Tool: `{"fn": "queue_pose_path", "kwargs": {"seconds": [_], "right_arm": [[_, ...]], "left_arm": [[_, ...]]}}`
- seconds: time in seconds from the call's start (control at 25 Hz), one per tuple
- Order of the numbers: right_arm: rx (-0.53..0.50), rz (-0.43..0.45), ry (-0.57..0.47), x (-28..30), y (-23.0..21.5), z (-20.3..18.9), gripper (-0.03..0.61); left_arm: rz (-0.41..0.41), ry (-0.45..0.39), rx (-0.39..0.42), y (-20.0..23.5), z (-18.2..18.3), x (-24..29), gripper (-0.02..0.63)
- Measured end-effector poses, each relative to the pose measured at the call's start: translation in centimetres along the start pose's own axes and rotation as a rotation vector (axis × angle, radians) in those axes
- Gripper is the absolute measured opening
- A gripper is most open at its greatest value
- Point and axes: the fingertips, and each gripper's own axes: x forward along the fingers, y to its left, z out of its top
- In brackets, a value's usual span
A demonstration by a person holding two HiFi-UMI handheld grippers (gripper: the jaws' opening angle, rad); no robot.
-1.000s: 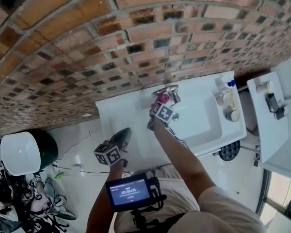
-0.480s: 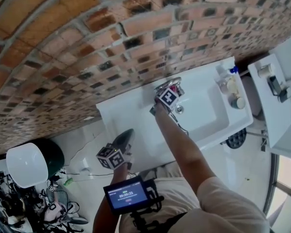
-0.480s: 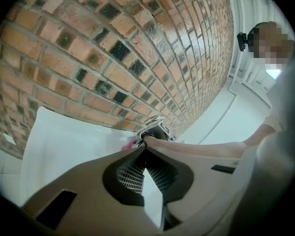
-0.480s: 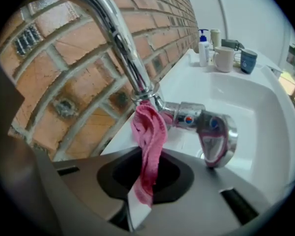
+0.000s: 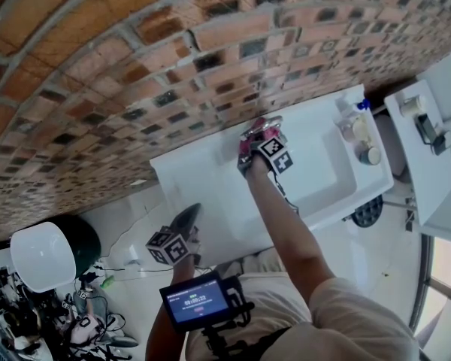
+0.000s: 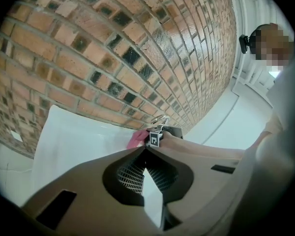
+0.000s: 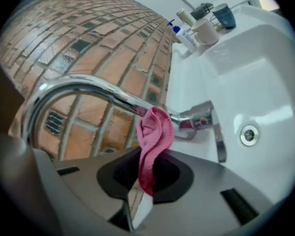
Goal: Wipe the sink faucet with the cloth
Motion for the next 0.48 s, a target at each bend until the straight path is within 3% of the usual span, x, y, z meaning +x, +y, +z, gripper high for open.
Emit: {"fn": "queue_pose_path", "kwargs": {"seconds": [0.12,0.36,0.48], "right_arm": [[-0.063,0.085,-0.025,-1.0,2.3,1.4,0.060],[-0.202,0.129,-0.018,-2.6,3.5,2.7,0.059],[-0.351,0.188,-0.018,-3.6,5.2,2.9,0.058]], "left_arm": [[-0.002,-0.005,-0.004,0.0,-0.2,-0.1,-0.008],[-0.008,-0.013,-0.003,-0.4,-0.5,-0.4,-0.007],[-0.010,-0.017,0.000,-0.7,-0.6,-0.6,-0.007]]}}
